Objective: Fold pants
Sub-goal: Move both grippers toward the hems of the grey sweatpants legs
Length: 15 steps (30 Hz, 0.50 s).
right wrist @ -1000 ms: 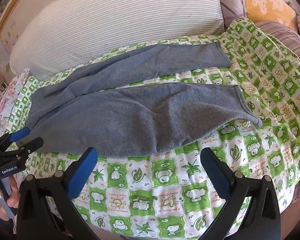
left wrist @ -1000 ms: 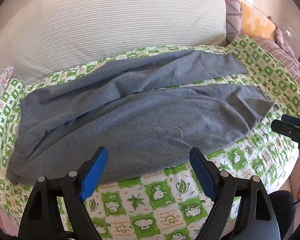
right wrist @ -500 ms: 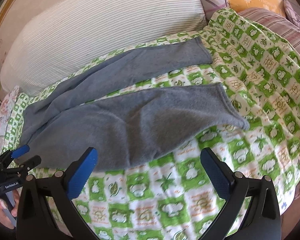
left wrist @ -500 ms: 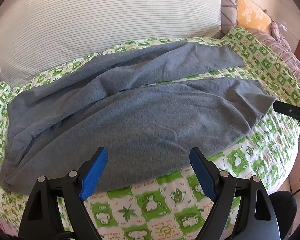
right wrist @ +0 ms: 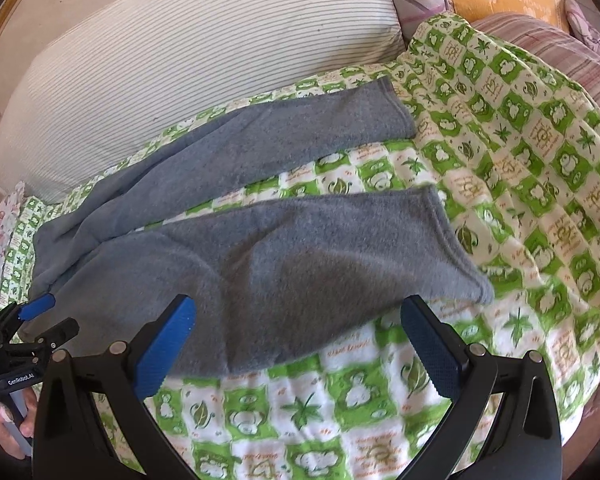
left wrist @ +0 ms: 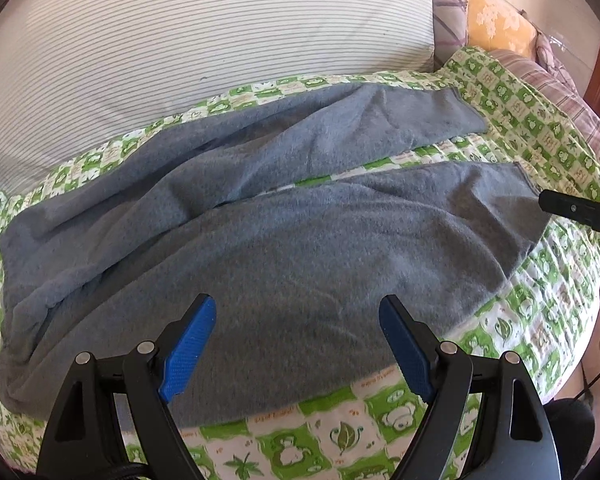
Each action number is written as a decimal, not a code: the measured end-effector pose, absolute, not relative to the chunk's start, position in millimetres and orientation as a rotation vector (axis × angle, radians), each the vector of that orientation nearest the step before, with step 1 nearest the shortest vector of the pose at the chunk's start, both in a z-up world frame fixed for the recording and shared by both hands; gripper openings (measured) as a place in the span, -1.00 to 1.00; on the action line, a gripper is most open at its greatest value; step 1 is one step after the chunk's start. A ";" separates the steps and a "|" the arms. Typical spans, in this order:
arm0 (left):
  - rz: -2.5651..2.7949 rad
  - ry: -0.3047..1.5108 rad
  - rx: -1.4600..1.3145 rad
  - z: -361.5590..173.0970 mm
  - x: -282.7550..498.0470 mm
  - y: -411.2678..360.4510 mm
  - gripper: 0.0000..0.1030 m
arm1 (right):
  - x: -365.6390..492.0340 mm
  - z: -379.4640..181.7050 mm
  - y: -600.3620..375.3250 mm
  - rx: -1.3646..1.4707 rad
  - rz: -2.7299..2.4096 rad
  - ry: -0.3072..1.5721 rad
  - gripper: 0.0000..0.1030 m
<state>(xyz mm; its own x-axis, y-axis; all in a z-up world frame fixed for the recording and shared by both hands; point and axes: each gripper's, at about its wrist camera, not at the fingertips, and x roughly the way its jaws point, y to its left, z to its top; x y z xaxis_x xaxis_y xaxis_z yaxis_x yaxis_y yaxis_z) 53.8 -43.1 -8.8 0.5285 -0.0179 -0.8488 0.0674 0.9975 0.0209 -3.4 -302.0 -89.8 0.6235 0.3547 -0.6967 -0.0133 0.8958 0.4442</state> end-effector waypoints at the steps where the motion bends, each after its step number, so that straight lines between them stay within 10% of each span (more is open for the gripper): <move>1: -0.052 1.012 0.055 -8.1 57.8 -43.0 0.63 | -0.7 -89.7 -303.6 0.418 0.216 0.879 0.99; 15: -0.114 0.977 0.103 9.9 127.8 -41.1 0.64 | 72.1 -77.2 -325.8 0.380 0.237 0.850 0.99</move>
<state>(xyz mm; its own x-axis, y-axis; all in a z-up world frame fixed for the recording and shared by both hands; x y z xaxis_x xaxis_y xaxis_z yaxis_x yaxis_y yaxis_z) 127.8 -41.1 9.9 0.5541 -0.0500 -0.8310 0.1424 0.9892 0.0354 72.1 -325.8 -77.2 0.6398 0.3518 -0.6833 -0.0530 0.9072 0.4174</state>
